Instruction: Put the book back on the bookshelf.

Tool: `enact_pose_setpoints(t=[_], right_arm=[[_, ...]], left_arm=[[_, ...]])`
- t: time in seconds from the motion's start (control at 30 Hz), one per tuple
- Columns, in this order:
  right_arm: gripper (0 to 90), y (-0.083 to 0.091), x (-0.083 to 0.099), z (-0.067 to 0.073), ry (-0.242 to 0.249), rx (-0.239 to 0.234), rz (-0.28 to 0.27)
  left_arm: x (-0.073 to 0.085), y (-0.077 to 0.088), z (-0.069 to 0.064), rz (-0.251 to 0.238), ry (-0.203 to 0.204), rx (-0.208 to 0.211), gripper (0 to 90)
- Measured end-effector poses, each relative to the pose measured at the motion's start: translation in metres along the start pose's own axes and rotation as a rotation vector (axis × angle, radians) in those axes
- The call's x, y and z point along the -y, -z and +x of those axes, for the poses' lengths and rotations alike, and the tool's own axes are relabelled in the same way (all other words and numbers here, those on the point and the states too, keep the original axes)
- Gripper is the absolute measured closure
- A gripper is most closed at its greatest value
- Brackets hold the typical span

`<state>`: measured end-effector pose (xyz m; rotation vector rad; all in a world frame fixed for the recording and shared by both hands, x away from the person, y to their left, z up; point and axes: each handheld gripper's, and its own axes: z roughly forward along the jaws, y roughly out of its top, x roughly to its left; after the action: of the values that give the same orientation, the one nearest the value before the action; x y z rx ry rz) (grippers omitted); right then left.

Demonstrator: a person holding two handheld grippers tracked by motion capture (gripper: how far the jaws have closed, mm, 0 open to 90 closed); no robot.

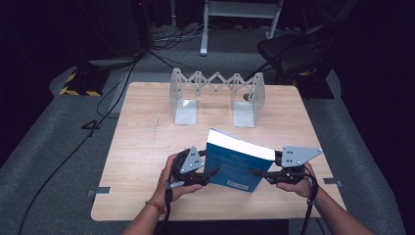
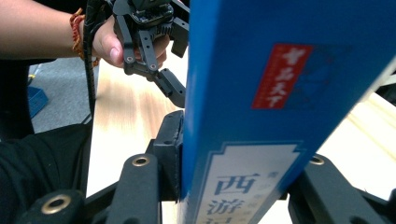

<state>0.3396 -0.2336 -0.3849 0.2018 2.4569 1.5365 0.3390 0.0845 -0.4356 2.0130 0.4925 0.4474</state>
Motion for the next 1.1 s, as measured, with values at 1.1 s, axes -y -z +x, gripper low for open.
enact_pose_setpoints(t=[1.1], right_arm=[[55.5, 0.010, -0.055, -0.008, -0.057, -0.023, 0.174]], left_arm=[[0.062, 0.041, 0.010, 0.246, 0.086, -0.069, 28.8]])
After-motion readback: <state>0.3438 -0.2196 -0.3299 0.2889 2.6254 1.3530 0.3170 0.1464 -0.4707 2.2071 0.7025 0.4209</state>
